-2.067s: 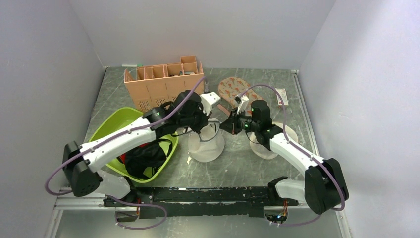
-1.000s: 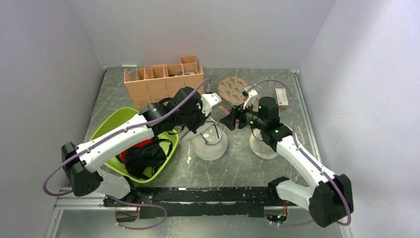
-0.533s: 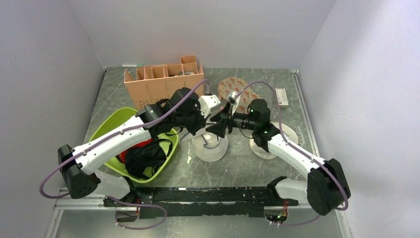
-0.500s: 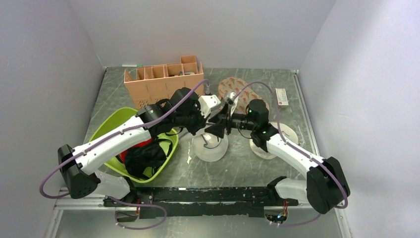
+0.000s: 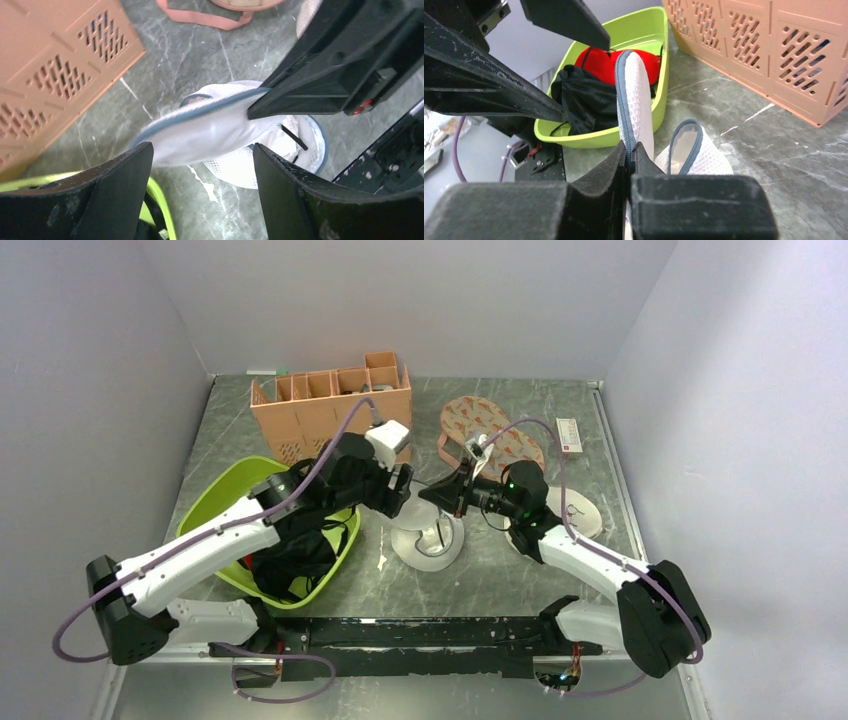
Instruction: Unzip the laundry bag and remove the bra
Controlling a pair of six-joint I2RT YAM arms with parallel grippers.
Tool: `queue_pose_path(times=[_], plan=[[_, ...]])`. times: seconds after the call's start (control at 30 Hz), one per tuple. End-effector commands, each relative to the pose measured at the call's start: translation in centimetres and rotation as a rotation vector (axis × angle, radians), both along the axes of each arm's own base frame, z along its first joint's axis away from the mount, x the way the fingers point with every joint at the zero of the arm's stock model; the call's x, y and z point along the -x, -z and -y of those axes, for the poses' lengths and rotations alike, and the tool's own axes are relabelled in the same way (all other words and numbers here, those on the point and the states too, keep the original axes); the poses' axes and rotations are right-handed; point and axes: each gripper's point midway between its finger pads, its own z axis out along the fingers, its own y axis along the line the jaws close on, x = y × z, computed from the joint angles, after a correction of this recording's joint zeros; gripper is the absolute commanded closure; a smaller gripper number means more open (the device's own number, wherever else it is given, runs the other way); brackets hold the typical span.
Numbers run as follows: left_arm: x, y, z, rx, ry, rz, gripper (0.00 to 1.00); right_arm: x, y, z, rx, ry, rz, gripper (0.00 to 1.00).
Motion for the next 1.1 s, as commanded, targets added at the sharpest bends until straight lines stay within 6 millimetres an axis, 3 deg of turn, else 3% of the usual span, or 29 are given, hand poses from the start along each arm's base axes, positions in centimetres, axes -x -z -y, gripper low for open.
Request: queue_pose_path(times=[0.0,0.43,0.7,0.8,0.9,1.07], plan=[[-1.2,-1.4,-1.9,0.193,-0.235,-0.006,0.14,-0.8,-2.4,1.0,-0.089,0.099,0.033,1.0],[-1.4,3.4,-2.9,0.596,-0.274,-0.316,0.06,-1.1,-3.4,2.4,-0.258,0.22,-0.077,1.0],[0.0,3.1,-2.0,0.872,-0.021,-0.338,0.06,-1.0,-3.4,2.2,-0.271,0.202,-0.111,1.0],[0.8,2.1,-1.9,0.988,0.075,-0.337,0.07,-0.9,-3.4,2.2,-0.269,0.202,-0.117,1.0],[1.3,1.0,-1.6,1.053,0.156,-0.329,0.15,-0.9,-3.3,2.2,-0.266,0.203,-0.124,1.0],[0.3,0.7,-0.9,1.008,0.181,-0.311,0.48,-0.9,-2.7,2.2,-0.239,0.2,-0.141,1.0]])
